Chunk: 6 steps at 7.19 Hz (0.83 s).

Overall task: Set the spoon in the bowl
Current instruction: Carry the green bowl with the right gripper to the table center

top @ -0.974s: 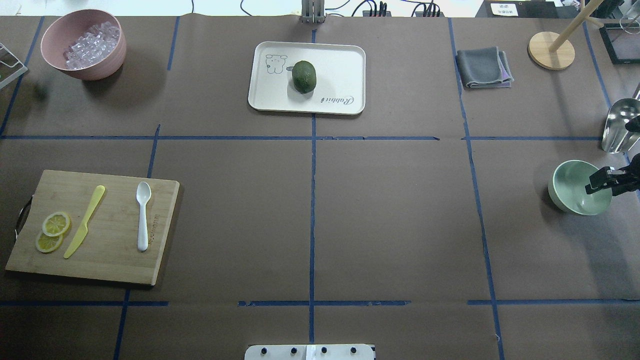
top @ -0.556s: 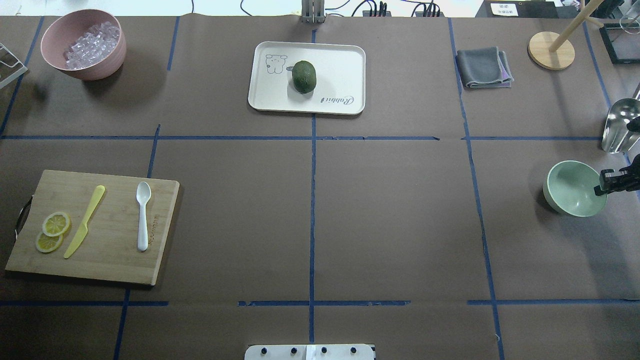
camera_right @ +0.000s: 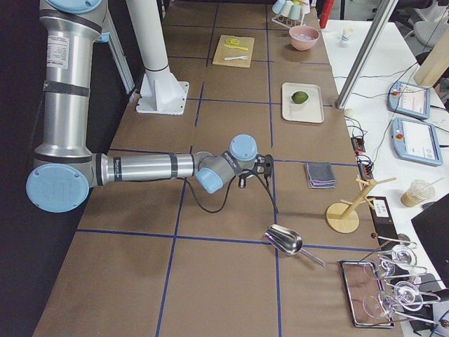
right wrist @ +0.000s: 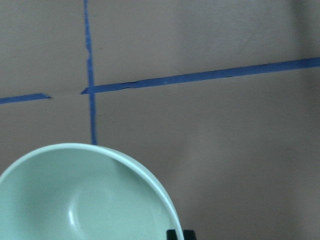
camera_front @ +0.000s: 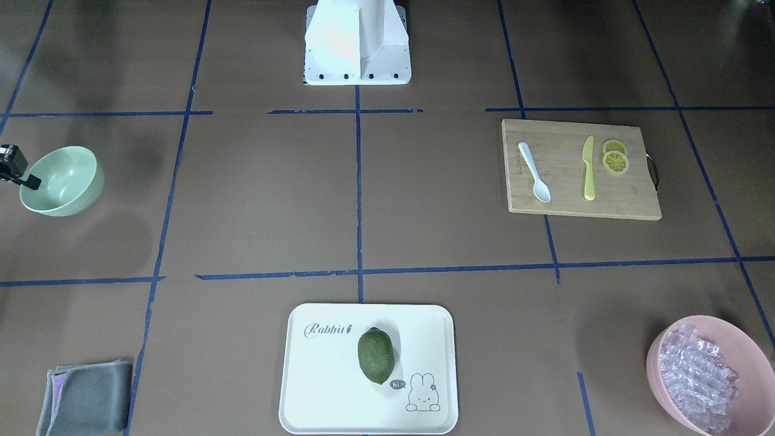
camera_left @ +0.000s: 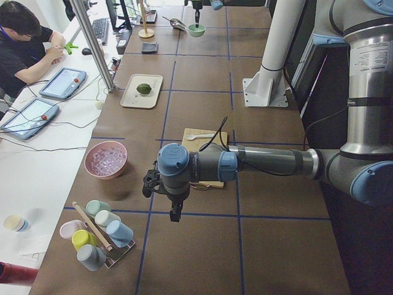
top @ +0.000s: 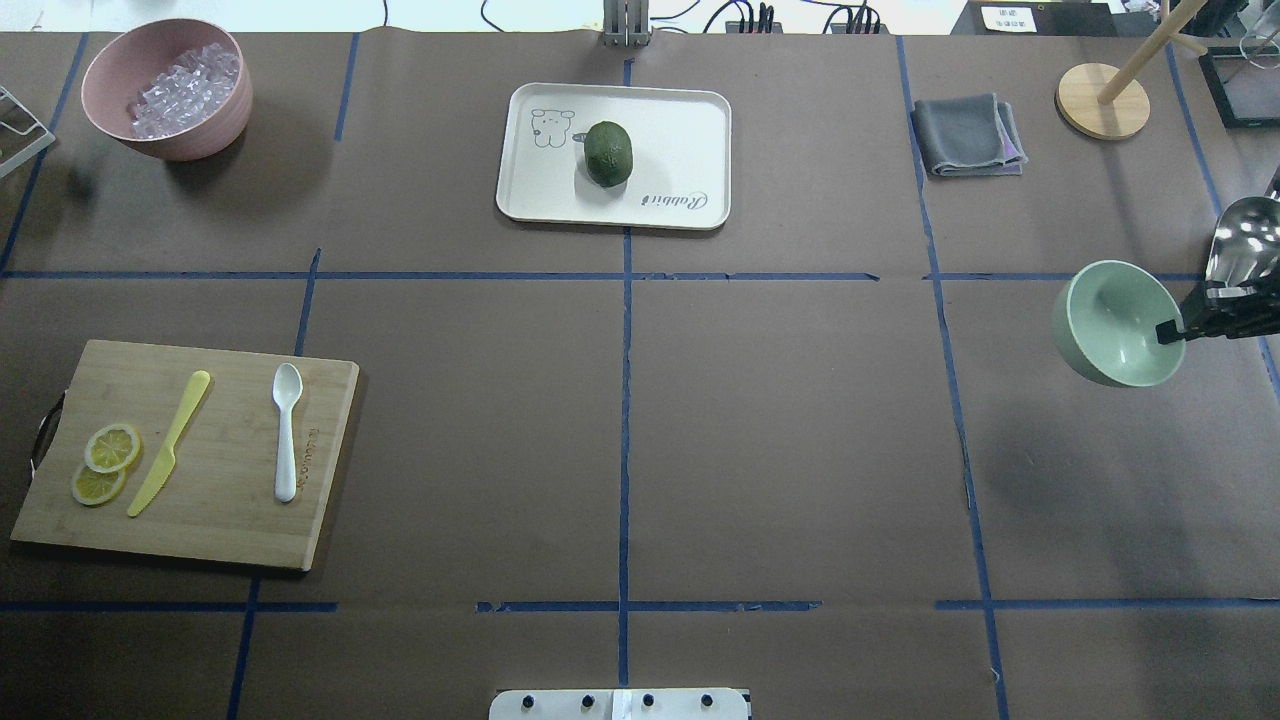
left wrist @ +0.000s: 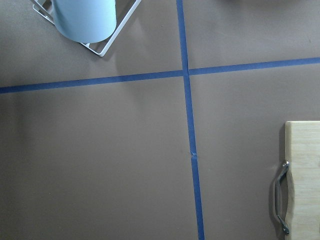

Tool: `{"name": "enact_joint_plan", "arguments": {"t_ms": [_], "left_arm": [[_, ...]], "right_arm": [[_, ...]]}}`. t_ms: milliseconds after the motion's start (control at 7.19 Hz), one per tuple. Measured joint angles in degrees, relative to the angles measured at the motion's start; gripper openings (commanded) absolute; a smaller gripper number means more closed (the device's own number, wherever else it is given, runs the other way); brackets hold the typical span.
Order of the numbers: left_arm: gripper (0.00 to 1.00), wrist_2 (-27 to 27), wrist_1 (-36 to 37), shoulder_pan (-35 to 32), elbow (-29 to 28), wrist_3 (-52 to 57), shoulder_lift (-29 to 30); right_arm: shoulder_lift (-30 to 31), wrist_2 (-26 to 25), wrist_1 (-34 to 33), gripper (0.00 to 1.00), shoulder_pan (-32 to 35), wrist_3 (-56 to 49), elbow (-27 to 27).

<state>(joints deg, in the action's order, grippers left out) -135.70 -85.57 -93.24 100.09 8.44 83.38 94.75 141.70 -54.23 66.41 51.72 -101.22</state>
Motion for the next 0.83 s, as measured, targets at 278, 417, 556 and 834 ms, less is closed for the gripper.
{"name": "enact_joint_plan", "arguments": {"t_ms": [278,417,556,834], "left_arm": [[1.00,0.0,-0.1,0.0,0.7,-1.0,-0.8],[1.00,-0.1,-0.1,0.0,0.9,-1.4,-1.1],[1.00,-0.1,-0.1,0.0,1.1,-1.5,-1.4],[1.00,-0.1,-0.1,0.0,1.2,-1.6,-1.6]], "right_arm": [[-4.8,-4.1,-0.5,0.00,-8.2,15.7,-5.8],[-8.3,-9.6,-2.3,0.00,-14.9,23.8,-7.9],[-13.9,-16.8,-8.0,0.01,-22.1,30.0,-9.4],[-26.4,-29.4,-22.6,0.01,-34.1,34.9,-9.6]]}}
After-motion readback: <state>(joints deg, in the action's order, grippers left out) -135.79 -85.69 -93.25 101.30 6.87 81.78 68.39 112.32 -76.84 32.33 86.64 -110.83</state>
